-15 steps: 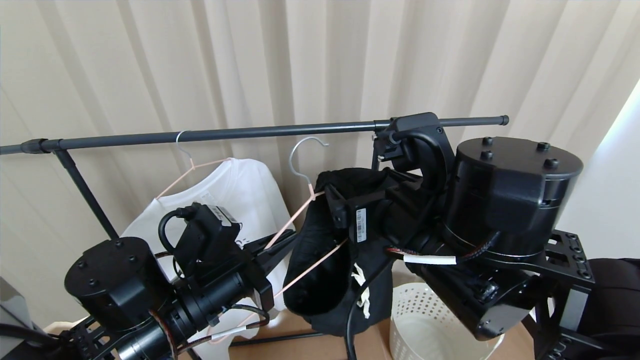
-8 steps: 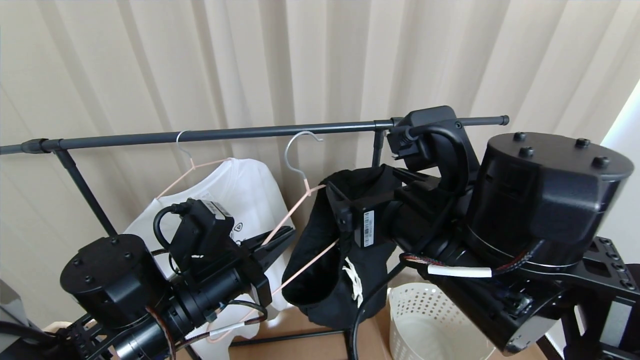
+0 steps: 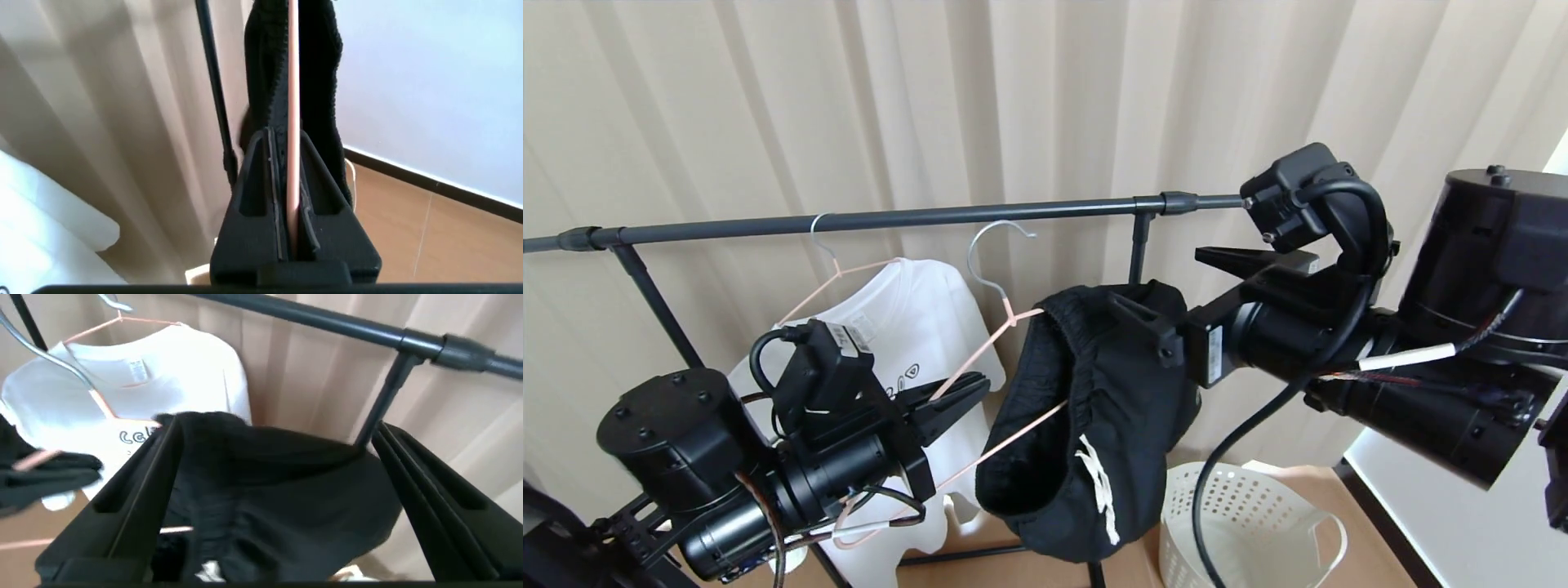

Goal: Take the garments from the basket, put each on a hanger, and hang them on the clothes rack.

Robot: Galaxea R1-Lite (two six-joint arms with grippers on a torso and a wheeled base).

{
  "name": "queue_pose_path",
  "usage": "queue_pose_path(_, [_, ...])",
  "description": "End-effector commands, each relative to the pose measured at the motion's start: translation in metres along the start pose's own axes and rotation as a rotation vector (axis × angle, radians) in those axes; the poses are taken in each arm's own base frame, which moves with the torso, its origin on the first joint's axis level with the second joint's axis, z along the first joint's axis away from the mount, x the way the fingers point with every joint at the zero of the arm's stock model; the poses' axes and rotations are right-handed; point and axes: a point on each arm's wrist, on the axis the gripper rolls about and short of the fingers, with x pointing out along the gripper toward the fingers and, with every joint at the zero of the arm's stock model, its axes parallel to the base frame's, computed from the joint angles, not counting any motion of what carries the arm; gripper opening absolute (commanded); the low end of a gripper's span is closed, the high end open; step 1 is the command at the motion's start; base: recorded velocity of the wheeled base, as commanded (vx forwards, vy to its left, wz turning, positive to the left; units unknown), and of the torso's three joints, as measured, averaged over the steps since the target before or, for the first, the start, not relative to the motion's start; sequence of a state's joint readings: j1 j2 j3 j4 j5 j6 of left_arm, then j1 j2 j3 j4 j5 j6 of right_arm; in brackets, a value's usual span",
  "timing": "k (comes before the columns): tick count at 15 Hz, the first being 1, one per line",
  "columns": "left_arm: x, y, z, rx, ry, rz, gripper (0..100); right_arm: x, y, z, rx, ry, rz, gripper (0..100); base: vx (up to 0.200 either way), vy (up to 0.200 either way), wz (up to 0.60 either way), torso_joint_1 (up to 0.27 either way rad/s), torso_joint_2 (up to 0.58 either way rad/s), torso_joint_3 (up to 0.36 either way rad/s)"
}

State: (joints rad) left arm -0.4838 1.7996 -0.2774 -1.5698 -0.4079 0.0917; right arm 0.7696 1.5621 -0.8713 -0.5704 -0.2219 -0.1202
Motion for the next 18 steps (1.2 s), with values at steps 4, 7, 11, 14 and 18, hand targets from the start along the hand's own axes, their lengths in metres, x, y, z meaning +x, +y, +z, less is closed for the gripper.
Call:
queue_pose_path(4, [-0.009,0.015,-0.007,-0.002,0.012,-0.102,0,-0.017,-0.058,0.005,-0.124,0.095,0.156,100,0.000,0.000,0.00,0.000,0.00,0.000])
queue_pose_path(7, [-0.016,0.014,-0.013,-0.005,0.022,-0.265,0,-0.019,-0.067,0.009,-0.216,0.177,0.276,100,0.000,0.000,0.00,0.000,0.00,0.000])
queue_pose_path(11, [-0.016,0.009,-0.022,0.029,0.032,-0.364,0,-0.028,-0.067,0.018,-0.268,0.269,0.452,100,0.000,0.000,0.00,0.000,0.00,0.000])
queue_pose_path(14, [-0.012,0.009,-0.018,0.043,0.004,-0.419,0,-0.029,-0.069,0.017,-0.325,0.299,0.560,100,0.000,0.000,0.00,0.000,0.00,0.000])
queue_pose_path(18, [-0.012,0.009,-0.022,0.047,0.014,-0.426,0,-0.013,-0.064,-0.003,-0.359,0.338,0.729,100,0.000,0.000,0.00,0.000,0.00,0.000])
